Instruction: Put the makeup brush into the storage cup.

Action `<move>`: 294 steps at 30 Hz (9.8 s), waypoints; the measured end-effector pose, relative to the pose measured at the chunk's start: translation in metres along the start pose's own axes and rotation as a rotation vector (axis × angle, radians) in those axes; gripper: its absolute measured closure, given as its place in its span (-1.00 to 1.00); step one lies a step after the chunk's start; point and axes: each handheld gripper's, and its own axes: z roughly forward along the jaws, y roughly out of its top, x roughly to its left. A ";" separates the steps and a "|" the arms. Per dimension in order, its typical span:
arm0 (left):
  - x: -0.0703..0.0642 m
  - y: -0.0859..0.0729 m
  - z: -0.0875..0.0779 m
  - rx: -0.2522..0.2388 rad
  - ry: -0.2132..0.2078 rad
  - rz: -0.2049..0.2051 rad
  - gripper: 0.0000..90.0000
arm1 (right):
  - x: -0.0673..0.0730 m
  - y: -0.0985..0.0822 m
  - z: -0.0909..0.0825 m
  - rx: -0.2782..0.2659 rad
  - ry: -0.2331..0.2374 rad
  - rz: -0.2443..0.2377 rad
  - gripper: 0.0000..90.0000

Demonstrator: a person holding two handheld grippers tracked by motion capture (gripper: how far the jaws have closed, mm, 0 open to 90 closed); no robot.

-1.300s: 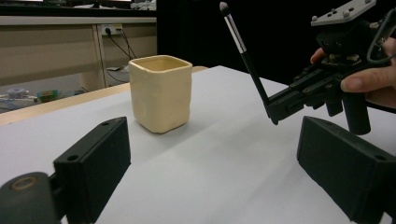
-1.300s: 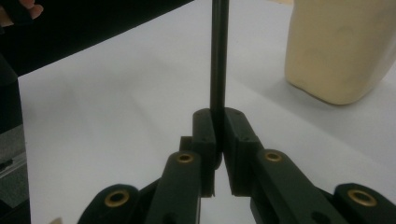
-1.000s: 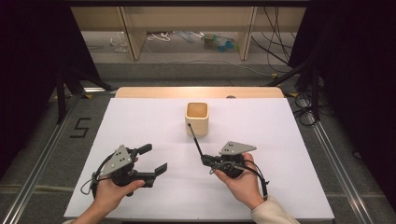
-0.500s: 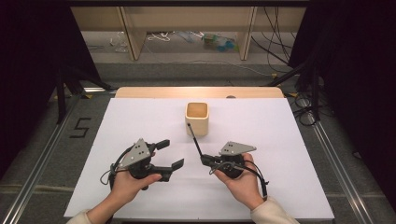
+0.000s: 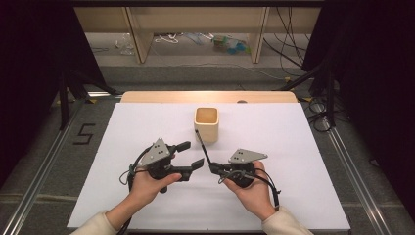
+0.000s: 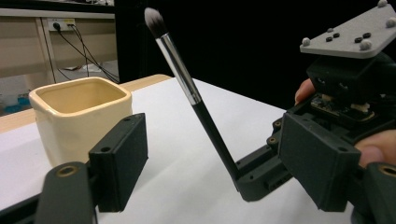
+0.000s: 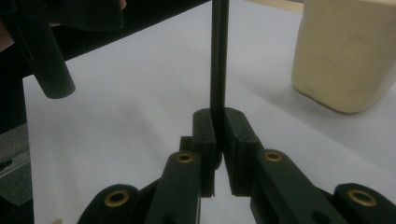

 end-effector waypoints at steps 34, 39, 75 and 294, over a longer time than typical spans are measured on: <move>0.004 -0.001 0.027 -0.077 -0.166 -0.012 0.61 | 0.002 0.000 0.001 0.006 -0.004 -0.024 0.87; 0.004 0.000 0.027 -0.093 -0.196 -0.012 0.78 | 0.004 -0.001 0.004 0.001 -0.005 -0.039 0.87; -0.017 0.004 0.014 -0.066 -0.256 -0.263 0.86 | 0.005 -0.003 0.007 -0.016 -0.060 -0.098 -0.27; 0.037 0.052 0.067 -0.144 -0.115 -0.222 0.86 | -0.027 -0.036 -0.100 -0.244 -0.156 -0.055 -0.48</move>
